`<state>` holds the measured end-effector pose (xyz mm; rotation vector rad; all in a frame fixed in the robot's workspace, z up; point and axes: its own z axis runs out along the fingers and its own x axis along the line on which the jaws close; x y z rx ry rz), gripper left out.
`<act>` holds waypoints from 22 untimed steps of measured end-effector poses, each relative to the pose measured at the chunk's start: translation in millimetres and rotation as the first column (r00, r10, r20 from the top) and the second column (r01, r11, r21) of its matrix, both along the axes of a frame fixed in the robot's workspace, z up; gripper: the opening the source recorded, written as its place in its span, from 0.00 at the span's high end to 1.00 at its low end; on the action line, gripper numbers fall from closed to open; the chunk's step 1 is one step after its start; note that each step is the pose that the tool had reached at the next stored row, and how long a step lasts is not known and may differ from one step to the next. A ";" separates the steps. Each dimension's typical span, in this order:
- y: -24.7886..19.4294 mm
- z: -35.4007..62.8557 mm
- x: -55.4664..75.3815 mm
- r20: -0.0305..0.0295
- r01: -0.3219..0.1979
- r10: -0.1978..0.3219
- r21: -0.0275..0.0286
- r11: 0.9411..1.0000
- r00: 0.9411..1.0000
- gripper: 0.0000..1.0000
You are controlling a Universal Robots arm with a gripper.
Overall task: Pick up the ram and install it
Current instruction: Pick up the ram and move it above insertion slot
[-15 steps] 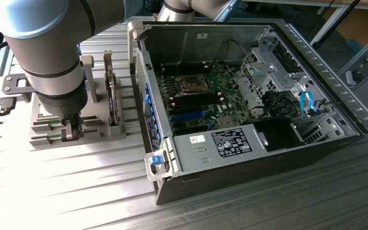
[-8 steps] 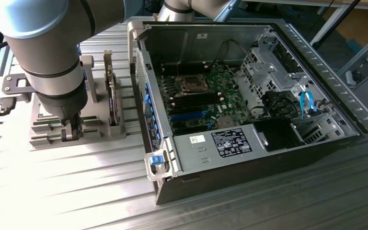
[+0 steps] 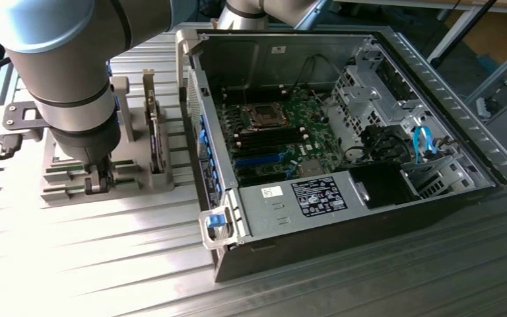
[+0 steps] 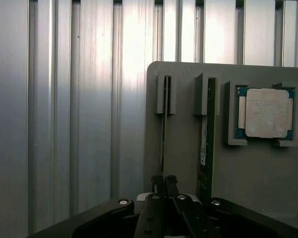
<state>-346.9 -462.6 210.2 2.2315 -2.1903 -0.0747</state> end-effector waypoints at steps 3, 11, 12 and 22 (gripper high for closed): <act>0.0 0.0 0.0 0.000 0.000 0.000 0.000 1.000 1.000 0.88; 0.0 2.1 0.0 0.000 0.000 0.000 0.000 1.000 1.000 0.88; 0.0 2.4 0.0 0.000 0.000 0.000 0.000 1.000 1.000 0.88; 0.0 4.1 0.0 0.000 0.003 -0.003 0.000 1.000 1.000 0.88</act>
